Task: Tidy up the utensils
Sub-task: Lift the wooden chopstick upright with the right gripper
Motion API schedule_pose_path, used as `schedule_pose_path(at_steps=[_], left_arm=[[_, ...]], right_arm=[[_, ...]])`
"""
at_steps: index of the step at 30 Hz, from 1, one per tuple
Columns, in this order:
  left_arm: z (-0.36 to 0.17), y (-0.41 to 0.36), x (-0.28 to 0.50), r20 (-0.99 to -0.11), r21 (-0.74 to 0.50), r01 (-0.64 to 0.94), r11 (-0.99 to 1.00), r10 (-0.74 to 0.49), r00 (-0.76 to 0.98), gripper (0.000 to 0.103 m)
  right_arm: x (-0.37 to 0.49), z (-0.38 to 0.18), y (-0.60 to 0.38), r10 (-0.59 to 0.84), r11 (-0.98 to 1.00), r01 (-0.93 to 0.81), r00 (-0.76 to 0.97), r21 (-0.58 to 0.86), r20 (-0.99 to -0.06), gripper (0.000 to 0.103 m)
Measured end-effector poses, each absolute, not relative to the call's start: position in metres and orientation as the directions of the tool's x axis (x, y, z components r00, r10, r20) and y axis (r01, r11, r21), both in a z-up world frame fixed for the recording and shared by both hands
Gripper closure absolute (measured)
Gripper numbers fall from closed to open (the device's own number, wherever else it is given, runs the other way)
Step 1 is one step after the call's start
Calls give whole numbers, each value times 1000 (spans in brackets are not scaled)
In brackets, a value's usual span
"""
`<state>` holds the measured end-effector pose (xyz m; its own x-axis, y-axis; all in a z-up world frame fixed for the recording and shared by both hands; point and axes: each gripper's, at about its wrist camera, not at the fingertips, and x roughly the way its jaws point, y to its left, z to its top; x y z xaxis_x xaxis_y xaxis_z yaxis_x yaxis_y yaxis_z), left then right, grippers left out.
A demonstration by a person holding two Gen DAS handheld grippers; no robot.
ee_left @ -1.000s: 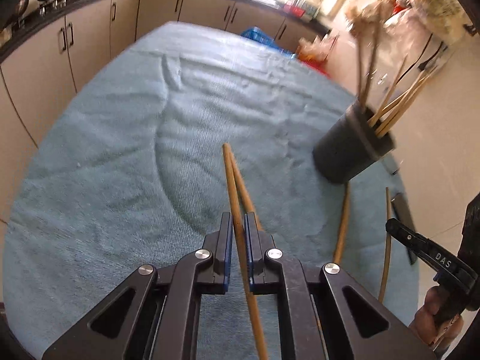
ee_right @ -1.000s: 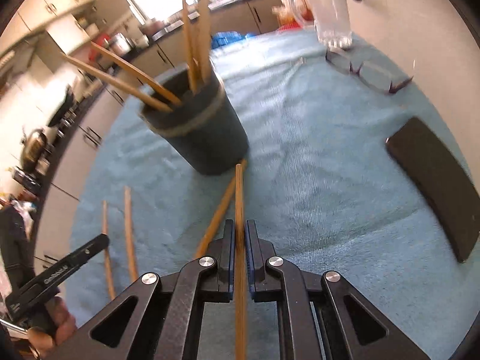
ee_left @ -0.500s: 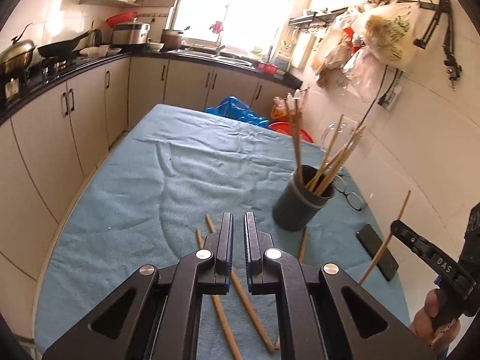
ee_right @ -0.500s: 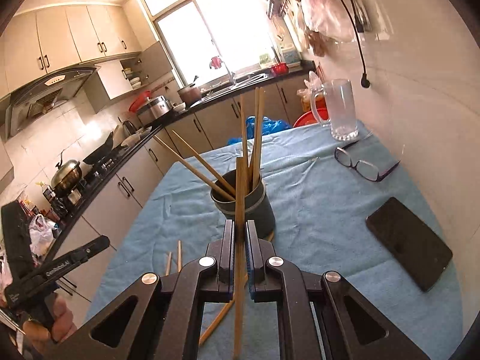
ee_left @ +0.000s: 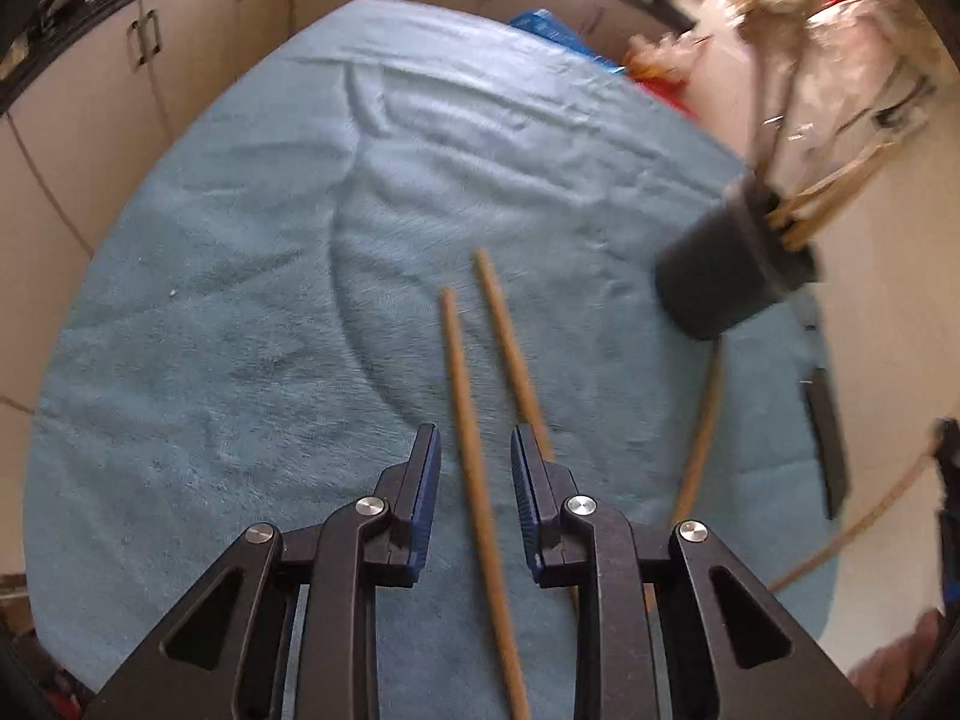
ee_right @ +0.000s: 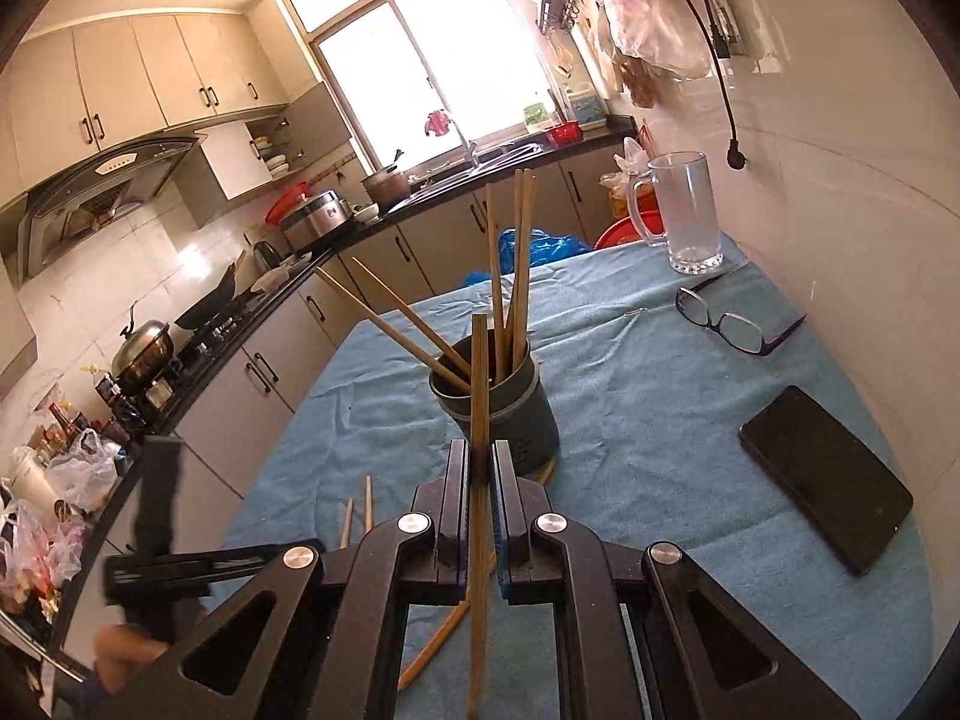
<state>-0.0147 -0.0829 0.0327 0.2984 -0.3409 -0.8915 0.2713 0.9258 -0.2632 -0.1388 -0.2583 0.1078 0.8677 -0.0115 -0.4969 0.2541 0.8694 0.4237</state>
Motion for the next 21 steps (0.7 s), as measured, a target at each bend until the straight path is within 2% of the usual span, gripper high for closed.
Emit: schedule_pose_path(at_steps=[6,8,11,16,21], left_arm=[[15,-102,-4,-916,-199,285,938,-281,286,82],[14,-106,-5,-919,-175,293,940,-263,294,96],[15,-105,-7,-912,-175,305,936,-270,308,96],[42,-100,-23,-853,-235,345,909,-363,375,97],[87,-88,-44,-763,-232,372,899,-405,503,97]], right_arm=[[-141,106,-265,-1,866,244,874,437,-486,96],[-141,106,-266,-1,865,244,874,439,-485,96],[-143,107,-269,-2,863,245,876,442,-482,96],[-145,109,-271,-9,861,249,880,444,-475,96],[-149,115,-268,-18,864,247,887,439,-462,96]])
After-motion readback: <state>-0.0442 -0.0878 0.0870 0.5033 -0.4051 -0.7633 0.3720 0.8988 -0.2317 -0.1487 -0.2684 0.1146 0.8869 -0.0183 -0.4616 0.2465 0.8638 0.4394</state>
